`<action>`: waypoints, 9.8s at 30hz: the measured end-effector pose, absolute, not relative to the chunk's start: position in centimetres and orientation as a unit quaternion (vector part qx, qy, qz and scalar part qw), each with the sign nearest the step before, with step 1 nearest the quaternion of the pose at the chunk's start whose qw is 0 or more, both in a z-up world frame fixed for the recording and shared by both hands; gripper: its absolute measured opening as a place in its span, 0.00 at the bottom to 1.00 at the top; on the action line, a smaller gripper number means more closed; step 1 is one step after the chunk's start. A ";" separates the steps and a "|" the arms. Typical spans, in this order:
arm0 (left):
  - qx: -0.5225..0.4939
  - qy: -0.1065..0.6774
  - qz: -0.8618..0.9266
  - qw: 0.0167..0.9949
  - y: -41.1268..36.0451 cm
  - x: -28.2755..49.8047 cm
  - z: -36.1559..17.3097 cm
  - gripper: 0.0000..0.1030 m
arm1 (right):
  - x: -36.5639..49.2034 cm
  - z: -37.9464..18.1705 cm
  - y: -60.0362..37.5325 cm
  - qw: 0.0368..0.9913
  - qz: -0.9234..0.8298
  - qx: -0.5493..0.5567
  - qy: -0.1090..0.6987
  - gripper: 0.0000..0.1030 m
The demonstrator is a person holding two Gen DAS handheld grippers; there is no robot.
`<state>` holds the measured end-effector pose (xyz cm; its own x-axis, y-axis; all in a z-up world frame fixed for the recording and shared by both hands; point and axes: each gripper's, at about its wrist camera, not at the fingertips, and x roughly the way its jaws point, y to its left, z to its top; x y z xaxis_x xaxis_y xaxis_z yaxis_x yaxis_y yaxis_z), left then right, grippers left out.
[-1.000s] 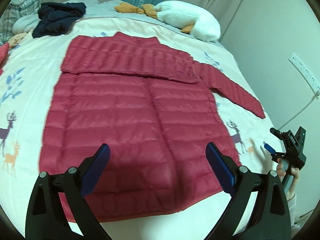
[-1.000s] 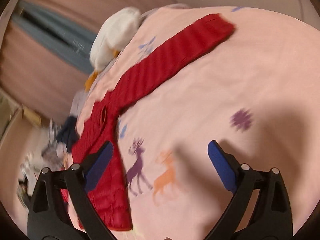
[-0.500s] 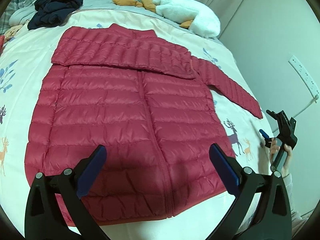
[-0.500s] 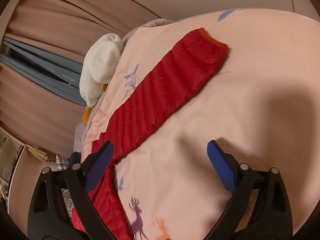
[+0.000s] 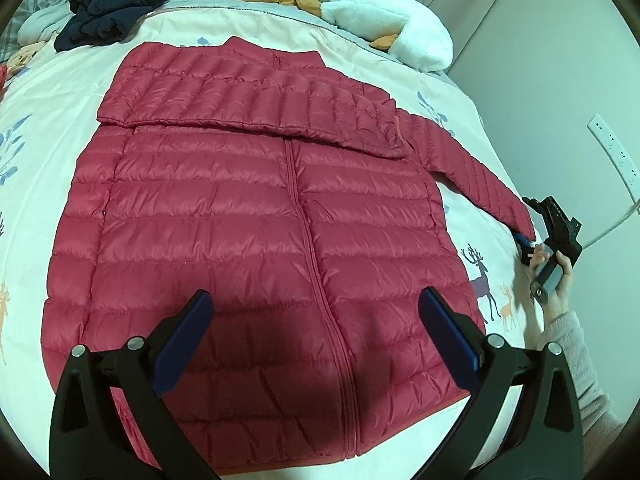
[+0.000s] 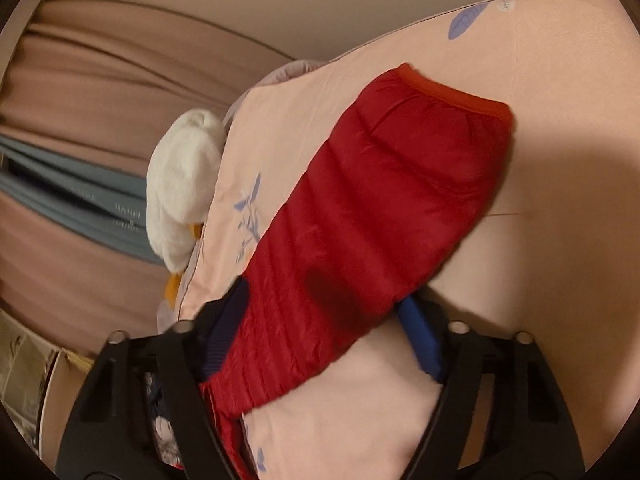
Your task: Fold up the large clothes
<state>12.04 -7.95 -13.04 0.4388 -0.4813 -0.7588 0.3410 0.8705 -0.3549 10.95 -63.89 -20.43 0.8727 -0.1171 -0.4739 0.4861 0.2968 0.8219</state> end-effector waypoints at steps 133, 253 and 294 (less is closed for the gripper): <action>-0.458 0.436 -0.225 0.741 2.0 32.3 -19.3 0.48 | 11.2 -15.2 -31.2 0.918 0.079 0.272 0.277 0.74; -0.040 0.444 -0.180 0.877 -4.8 32.0 -16.5 0.54 | 33.0 -17.0 -20.5 0.901 0.028 -0.021 0.432 0.70; -0.030 0.449 -0.172 0.876 -5.4 32.0 -16.6 0.56 | 30.4 -17.3 -36.2 0.885 -0.105 0.145 0.431 0.75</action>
<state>32.00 -5.41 -16.61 0.5368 -0.3285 -0.7772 0.2749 0.9389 -0.2070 30.37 -36.23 -17.30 0.6069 -0.0614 -0.7924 0.3112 0.9357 0.1659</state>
